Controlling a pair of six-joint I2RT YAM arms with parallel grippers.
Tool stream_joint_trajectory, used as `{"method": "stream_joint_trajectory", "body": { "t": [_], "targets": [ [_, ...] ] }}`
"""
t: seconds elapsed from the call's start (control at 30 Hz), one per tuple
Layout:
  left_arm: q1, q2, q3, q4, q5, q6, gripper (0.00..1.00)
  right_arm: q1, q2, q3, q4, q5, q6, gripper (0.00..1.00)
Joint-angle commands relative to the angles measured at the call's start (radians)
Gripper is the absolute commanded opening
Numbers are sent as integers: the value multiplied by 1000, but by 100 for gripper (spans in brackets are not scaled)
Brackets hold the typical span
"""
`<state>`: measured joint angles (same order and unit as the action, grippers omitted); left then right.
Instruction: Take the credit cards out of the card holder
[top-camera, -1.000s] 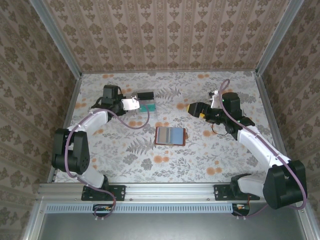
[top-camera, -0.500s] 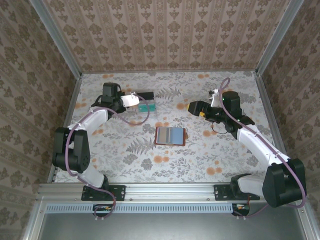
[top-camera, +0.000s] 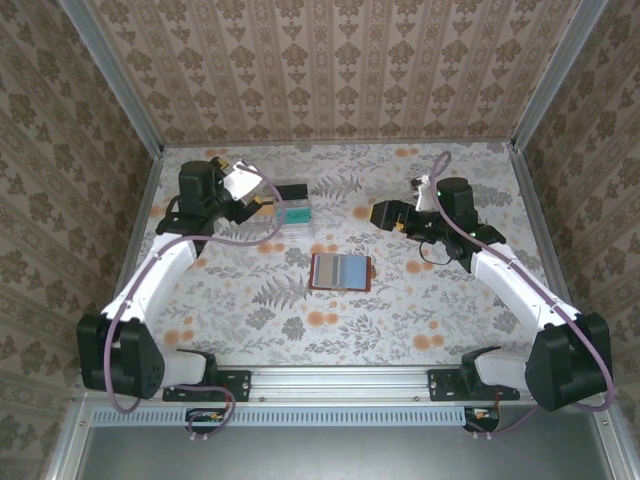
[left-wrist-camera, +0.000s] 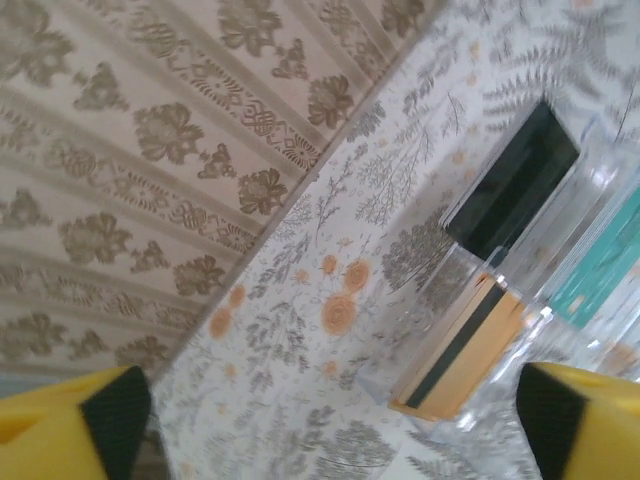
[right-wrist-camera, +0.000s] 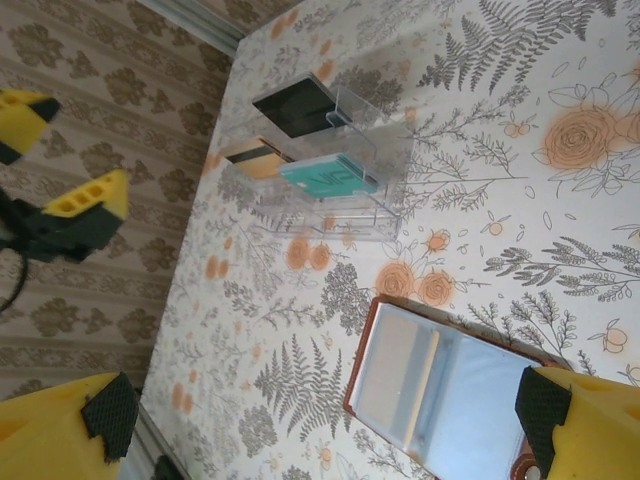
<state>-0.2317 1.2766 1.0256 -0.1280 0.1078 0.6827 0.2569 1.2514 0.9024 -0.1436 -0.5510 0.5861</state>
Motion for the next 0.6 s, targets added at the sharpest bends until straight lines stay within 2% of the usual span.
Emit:
{"method": "stream_joint_trajectory", "body": {
  "t": [0.0, 0.13, 0.2, 0.27, 0.33, 0.4, 0.5, 0.53, 0.57],
  "targets": [
    [17, -76, -1, -95, -9, -294, 100, 59, 13, 33, -101, 113, -64, 100],
    [33, -174, -25, -114, -108, -607, 100, 147, 15, 24, -127, 222, -77, 100],
    [59, -204, 1, -202, -114, -789, 100, 194, 29, 22, -142, 281, -70, 100],
    [83, -218, 24, -282, -42, -847, 100, 228, 45, 13, -142, 312, -64, 100],
    [84, -239, 1, -307, -54, -921, 99, 254, 62, -6, -127, 318, -45, 100],
    [84, -259, -31, -327, -19, -972, 95, 277, 87, -24, -111, 308, -34, 90],
    [69, -258, -68, -381, 25, -1054, 83, 308, 132, -23, -112, 287, -35, 56],
    [60, -257, -79, -396, 28, -1078, 81, 318, 163, -20, -116, 293, -34, 47],
    [42, -252, -95, -409, 26, -1104, 79, 330, 184, -18, -122, 310, -31, 43]
  ]
}}
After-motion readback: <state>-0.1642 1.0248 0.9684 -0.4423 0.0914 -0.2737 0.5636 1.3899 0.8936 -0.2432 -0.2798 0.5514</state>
